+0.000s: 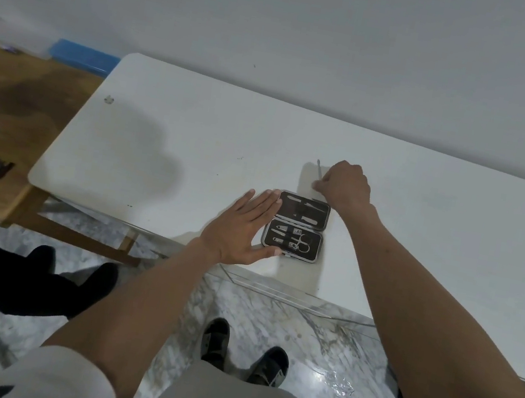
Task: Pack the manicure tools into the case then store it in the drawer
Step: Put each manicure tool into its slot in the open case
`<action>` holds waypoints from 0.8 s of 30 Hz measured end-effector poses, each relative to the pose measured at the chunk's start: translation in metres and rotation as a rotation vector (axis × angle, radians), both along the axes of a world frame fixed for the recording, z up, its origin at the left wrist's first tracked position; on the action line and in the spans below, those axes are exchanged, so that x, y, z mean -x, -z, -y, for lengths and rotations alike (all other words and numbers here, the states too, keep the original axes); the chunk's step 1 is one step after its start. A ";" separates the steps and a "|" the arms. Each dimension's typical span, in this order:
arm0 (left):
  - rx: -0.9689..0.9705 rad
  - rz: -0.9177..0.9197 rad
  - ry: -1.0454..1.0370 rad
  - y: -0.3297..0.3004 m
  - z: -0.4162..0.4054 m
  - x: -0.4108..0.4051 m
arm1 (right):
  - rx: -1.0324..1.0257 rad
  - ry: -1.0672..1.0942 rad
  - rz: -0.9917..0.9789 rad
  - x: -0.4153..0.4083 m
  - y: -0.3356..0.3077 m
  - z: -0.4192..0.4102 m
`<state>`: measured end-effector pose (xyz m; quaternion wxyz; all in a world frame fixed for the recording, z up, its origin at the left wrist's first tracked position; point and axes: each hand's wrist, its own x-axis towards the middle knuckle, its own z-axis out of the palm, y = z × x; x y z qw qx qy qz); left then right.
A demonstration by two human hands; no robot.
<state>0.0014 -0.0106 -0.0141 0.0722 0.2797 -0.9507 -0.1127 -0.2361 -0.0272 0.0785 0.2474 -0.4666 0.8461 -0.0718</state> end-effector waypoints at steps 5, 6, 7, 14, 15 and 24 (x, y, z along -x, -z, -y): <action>0.015 -0.036 -0.001 0.001 -0.001 0.001 | -0.081 0.029 0.001 -0.006 -0.004 0.007; 0.019 -0.040 -0.004 0.002 -0.001 0.001 | -0.088 0.025 0.003 -0.007 -0.004 0.007; 0.022 -0.045 -0.005 0.002 -0.001 0.001 | -0.095 0.020 0.000 -0.007 -0.004 0.007; 0.026 -0.066 -0.009 0.003 -0.001 0.001 | -0.098 -0.072 -0.113 -0.012 -0.006 0.008; 0.028 -0.071 -0.010 0.003 -0.001 0.001 | -0.107 -0.089 -0.110 -0.012 -0.007 0.008; 0.000 -0.034 -0.005 0.002 0.001 0.001 | -0.125 -0.229 -0.193 -0.011 -0.002 0.000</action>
